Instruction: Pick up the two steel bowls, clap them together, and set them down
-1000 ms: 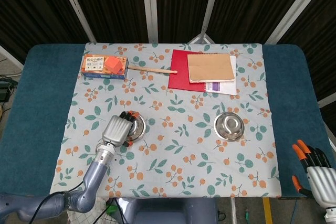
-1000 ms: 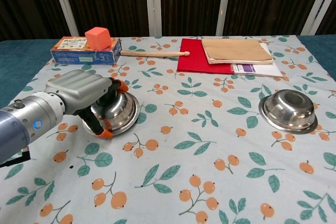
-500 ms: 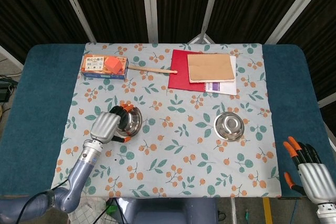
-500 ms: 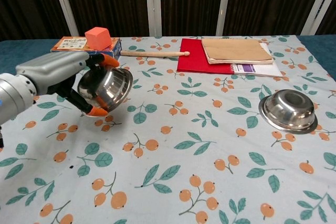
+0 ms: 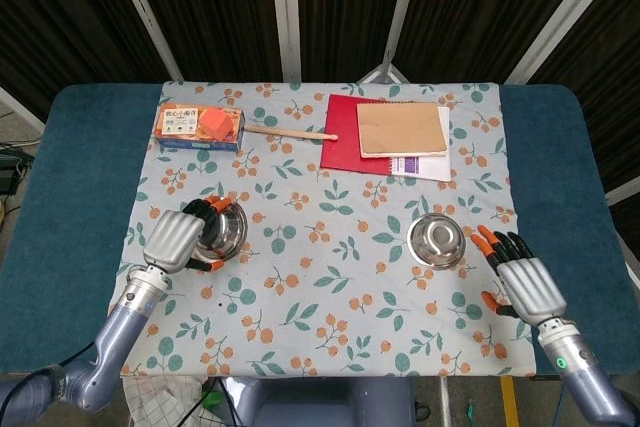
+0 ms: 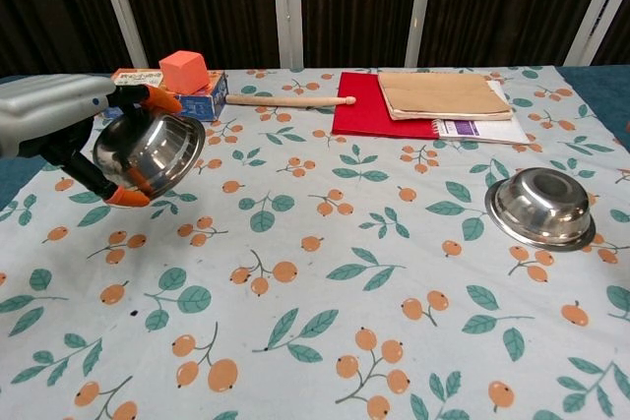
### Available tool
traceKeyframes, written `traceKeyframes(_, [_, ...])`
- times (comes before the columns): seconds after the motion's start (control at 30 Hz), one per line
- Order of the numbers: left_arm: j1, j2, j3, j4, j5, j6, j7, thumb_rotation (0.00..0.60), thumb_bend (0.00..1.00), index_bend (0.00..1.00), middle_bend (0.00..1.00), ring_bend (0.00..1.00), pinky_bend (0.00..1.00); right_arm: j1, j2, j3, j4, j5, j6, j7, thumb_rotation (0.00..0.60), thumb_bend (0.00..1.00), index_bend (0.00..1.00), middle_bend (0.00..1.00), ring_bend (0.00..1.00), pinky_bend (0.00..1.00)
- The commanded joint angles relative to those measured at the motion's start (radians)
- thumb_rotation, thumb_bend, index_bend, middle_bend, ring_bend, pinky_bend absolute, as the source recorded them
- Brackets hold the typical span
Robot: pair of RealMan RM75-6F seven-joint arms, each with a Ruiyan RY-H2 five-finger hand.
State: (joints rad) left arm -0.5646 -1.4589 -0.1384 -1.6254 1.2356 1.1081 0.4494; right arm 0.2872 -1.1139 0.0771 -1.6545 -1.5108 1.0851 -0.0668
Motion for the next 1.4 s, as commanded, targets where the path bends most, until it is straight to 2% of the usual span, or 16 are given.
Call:
traceKeyframes(0.03, [-0.003,0.013,0.005,-0.014,-0.01,-0.01,0.015,0.6,0.28,0.42,0.54,0.44,0.67,0.073,-0.052,0.036,0.033,0.067,-0.091,-0.045,0.6,0.36,0.0,0.0,0.0,0.0])
traceKeyframes(0.33, [-0.015,0.034,0.023,-0.028,-0.058,-0.045,0.062,0.6,0.28,0.41,0.54,0.44,0.67,0.179,-0.144,0.066,0.096,0.156,-0.217,-0.088,0.6,0.34,0.0,0.0,0.0,0.0])
traceKeyframes(0.53, [-0.02,0.042,0.041,-0.01,-0.08,-0.075,0.069,0.6,0.28,0.41,0.54,0.44,0.66,0.22,-0.187,0.07,0.142,0.194,-0.26,-0.1,0.6,0.34,0.0,0.0,0.0,0.0])
traceKeyframes(1.23, [-0.047,0.01,0.041,0.051,-0.085,-0.095,0.042,0.6,0.28,0.41,0.54,0.44,0.66,0.317,-0.302,0.063,0.327,0.289,-0.378,-0.069,0.6,0.34,0.0,0.0,0.0,0.0])
traceKeyframes(1.3, [-0.049,0.008,0.041,0.054,-0.086,-0.094,0.043,0.6,0.28,0.41,0.54,0.44,0.66,0.327,-0.31,0.06,0.345,0.296,-0.392,-0.069,0.6,0.34,0.0,0.0,0.0,0.05])
traceKeyframes(1.4, [-0.051,0.007,0.041,0.056,-0.087,-0.093,0.044,0.6,0.28,0.41,0.54,0.44,0.66,0.336,-0.315,0.059,0.357,0.306,-0.405,-0.067,0.6,0.34,0.0,0.0,0.0,0.21])
